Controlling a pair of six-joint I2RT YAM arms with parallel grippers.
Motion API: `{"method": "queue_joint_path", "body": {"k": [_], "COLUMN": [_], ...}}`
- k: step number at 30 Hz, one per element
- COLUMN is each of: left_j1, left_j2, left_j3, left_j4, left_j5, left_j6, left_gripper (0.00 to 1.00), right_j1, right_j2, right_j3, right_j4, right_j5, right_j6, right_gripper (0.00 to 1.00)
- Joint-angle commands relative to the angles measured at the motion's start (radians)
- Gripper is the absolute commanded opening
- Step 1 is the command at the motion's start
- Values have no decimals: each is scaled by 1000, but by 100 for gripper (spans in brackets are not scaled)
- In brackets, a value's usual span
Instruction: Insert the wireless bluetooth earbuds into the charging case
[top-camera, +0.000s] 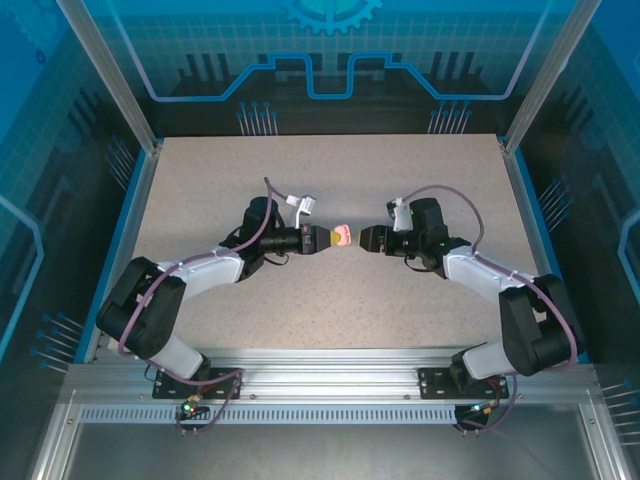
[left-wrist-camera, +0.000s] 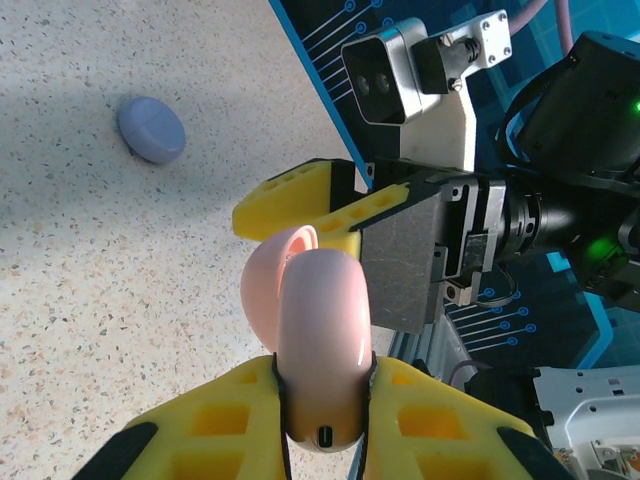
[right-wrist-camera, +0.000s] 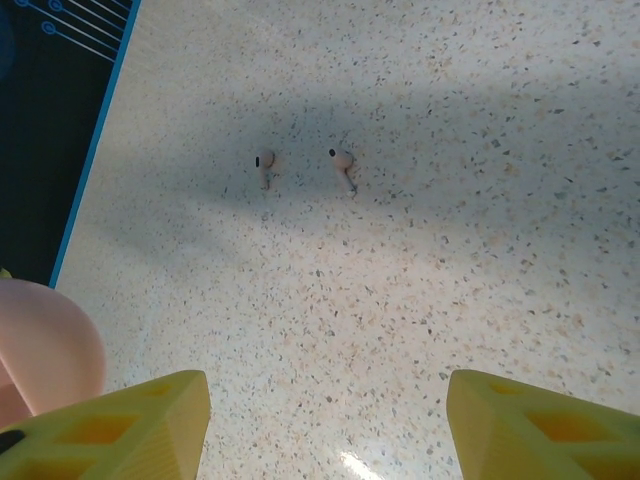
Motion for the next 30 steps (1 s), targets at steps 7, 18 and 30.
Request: {"method": "queue_joint_path", "body": {"k": [7, 18, 30], "left_j1": [-4, -5, -6], "left_j2": [-17, -19, -19], "left_j3": [33, 34, 35], "left_j4": [55, 60, 64], "left_j5": [24, 24, 37], "left_j6": [-3, -9, -12], "left_gripper": [0, 0, 0], "right_j1": [2, 71, 84], "right_j2": [-102, -42, 44], "right_j3": [-12, 41, 76], "right_j4": [51, 60, 85], "right_j5": [-134, -103, -59], "right_j6": [43, 53, 75], "right_gripper": [64, 56, 38]}}
